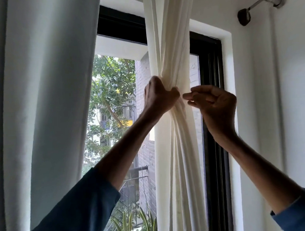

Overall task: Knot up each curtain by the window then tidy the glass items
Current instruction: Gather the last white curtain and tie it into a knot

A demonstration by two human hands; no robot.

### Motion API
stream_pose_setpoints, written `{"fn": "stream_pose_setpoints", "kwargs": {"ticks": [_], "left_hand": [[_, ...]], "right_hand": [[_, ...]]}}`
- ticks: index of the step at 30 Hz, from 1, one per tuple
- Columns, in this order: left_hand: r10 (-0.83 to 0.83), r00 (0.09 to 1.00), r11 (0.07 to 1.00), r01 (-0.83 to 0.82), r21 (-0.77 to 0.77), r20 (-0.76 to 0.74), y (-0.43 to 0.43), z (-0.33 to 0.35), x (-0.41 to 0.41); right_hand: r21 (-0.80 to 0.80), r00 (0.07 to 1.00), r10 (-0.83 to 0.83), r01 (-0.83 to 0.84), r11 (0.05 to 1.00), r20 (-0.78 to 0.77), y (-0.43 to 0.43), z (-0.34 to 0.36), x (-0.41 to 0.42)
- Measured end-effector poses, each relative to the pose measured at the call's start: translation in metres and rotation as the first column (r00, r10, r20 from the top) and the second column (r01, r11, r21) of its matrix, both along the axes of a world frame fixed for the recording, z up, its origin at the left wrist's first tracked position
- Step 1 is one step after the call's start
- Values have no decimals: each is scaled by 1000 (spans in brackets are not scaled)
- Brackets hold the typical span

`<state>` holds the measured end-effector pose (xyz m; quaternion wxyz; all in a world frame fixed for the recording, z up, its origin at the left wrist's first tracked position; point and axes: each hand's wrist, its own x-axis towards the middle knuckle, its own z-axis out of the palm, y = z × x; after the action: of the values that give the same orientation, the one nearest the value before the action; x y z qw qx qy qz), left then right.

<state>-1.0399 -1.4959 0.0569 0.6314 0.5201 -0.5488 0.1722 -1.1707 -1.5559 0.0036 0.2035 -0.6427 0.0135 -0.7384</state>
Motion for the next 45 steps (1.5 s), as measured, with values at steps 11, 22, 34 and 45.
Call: {"fn": "stream_pose_setpoints", "kwargs": {"ticks": [11, 22, 34, 45], "left_hand": [[-396, 915, 897, 403, 182, -75, 3, 6, 34], [-598, 768, 754, 636, 164, -231, 11, -7, 44], [-445, 885, 880, 461, 114, -139, 0, -21, 55], [20, 999, 960, -5, 279, -48, -20, -192, 46]], "right_hand": [[459, 638, 673, -502, 733, -375, -35, 34, 2], [534, 648, 699, -492, 688, -303, -42, 16, 7], [428, 775, 494, -320, 845, -395, -47, 10, -8], [573, 936, 213, -14, 819, -281, -33, -167, 10]]}}
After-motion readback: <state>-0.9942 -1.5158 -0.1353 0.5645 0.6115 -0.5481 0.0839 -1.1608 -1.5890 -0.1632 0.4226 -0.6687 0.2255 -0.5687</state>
